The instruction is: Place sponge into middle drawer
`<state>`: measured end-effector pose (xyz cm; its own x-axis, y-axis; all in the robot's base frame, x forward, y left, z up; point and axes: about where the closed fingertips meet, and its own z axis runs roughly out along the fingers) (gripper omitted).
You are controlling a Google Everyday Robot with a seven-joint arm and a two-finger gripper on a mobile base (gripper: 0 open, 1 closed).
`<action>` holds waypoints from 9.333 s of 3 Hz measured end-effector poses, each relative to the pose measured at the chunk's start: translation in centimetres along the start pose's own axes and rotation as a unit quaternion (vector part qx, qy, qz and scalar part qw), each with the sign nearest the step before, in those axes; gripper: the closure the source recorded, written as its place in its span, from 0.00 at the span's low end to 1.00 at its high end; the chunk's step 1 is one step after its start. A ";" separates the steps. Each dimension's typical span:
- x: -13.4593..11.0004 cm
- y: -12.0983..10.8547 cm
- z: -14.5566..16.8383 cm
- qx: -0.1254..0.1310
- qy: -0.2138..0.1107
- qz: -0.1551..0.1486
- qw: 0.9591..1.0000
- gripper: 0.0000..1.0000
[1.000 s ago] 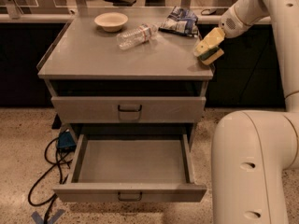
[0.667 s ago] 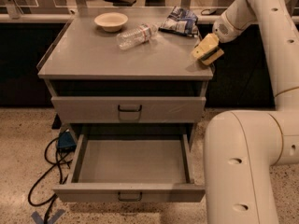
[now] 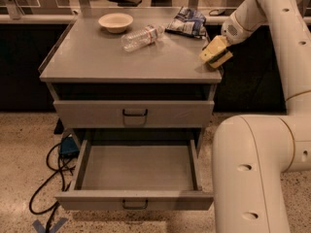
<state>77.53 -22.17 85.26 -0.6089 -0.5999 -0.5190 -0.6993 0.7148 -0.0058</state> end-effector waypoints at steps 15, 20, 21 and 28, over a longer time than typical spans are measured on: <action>11.1 5.8 -8.6 0.051 -0.112 -0.033 0.992 1.00; 25.1 15.1 7.9 -0.196 -0.220 -0.101 0.950 1.00; 27.3 20.0 13.7 -0.306 -0.249 -0.104 0.913 1.00; 24.5 22.2 22.6 -0.143 -0.391 -0.176 0.892 1.00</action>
Offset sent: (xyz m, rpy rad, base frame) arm 0.0000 0.0000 0.0000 0.0000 0.0000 0.0000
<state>55.58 -12.90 53.15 0.0366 -0.2544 -0.9664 -0.9303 0.3445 -0.1259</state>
